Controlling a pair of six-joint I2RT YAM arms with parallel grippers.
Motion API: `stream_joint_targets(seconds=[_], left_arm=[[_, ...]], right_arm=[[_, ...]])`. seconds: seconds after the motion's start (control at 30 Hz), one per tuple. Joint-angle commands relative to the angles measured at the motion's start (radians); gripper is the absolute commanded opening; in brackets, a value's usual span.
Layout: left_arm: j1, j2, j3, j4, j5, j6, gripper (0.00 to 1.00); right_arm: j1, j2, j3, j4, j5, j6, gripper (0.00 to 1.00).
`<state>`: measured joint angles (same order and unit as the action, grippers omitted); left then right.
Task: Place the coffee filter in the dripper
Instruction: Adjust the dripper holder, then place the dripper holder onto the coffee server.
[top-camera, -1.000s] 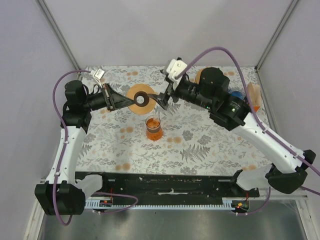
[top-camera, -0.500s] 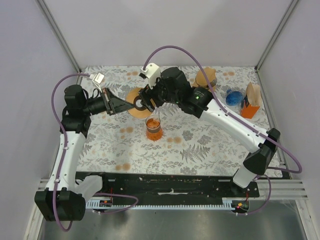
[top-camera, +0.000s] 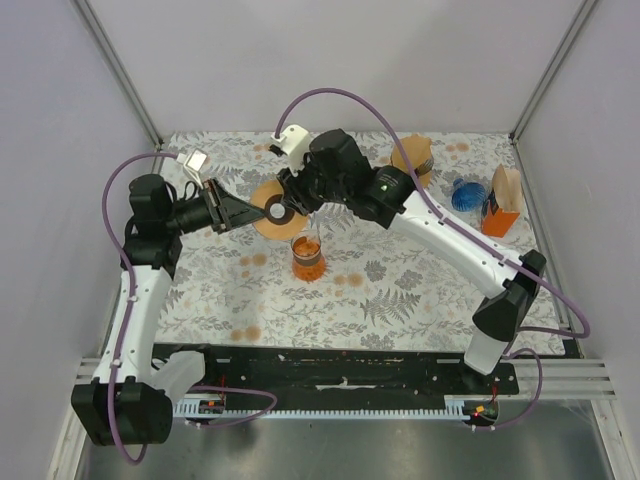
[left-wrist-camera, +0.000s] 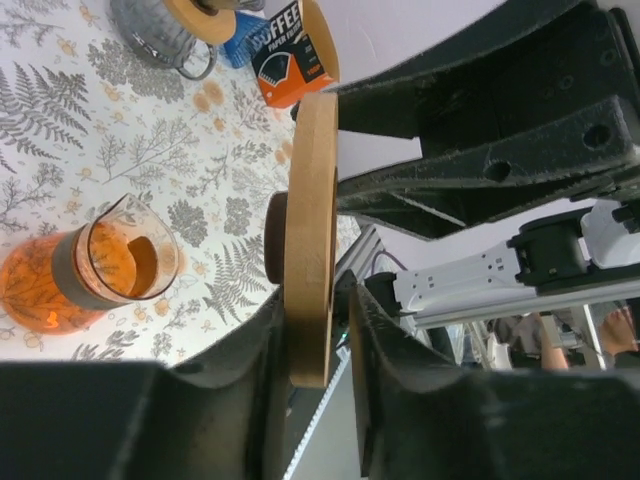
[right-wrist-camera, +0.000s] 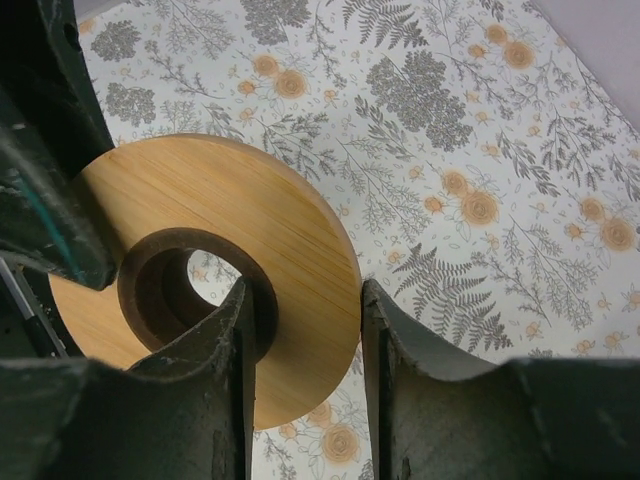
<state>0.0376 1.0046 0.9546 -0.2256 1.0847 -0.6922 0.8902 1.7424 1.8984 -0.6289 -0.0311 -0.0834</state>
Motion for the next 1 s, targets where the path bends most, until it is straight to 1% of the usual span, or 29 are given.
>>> stream_joint_targets(seconds=[0.0,0.03,0.1,0.13,0.2,0.27,0.3,0.5,0.6,0.73,0.8,0.83,0.97], left_arm=[[-0.001,-0.032,0.019,0.019,-0.02,0.034,0.67],[0.001,-0.026,0.03,-0.015,-0.052,0.066,0.86],[0.008,-0.011,0.074,-0.12,-0.147,0.167,0.88],[0.016,-0.003,0.11,-0.197,-0.225,0.227,0.88],[0.042,0.011,0.156,-0.291,-0.409,0.296,0.89],[0.059,0.014,0.182,-0.328,-0.543,0.333,0.9],[0.061,0.019,0.193,-0.337,-0.561,0.347,0.9],[0.068,0.02,0.173,-0.317,-0.505,0.321,0.91],[0.074,0.014,0.167,-0.32,-0.506,0.321,0.92],[0.077,0.019,0.173,-0.32,-0.496,0.318,0.92],[0.077,0.019,0.177,-0.32,-0.49,0.315,0.93],[0.081,0.017,0.177,-0.32,-0.49,0.315,0.93],[0.081,0.02,0.179,-0.32,-0.488,0.316,0.93]], right_arm=[[-0.031,0.022,0.015,-0.018,0.086,-0.019,0.0],[-0.043,0.022,0.005,-0.032,0.089,-0.029,0.0],[-0.069,0.026,-0.021,-0.066,0.077,-0.038,0.0],[-0.083,0.031,-0.031,-0.078,0.054,-0.038,0.0],[-0.115,0.045,-0.055,-0.1,0.008,-0.038,0.0],[-0.132,0.069,-0.055,-0.124,-0.018,-0.041,0.0],[-0.137,0.089,-0.045,-0.14,-0.035,-0.045,0.0],[-0.142,0.229,0.051,-0.232,-0.162,-0.053,0.0],[-0.14,0.261,0.06,-0.236,-0.173,-0.05,0.0],[-0.142,0.276,0.065,-0.238,-0.162,-0.053,0.0],[-0.14,0.276,0.064,-0.236,-0.171,-0.053,0.04],[-0.14,0.275,0.064,-0.238,-0.185,-0.056,0.05],[-0.14,0.25,0.067,-0.249,-0.224,-0.049,0.02]])
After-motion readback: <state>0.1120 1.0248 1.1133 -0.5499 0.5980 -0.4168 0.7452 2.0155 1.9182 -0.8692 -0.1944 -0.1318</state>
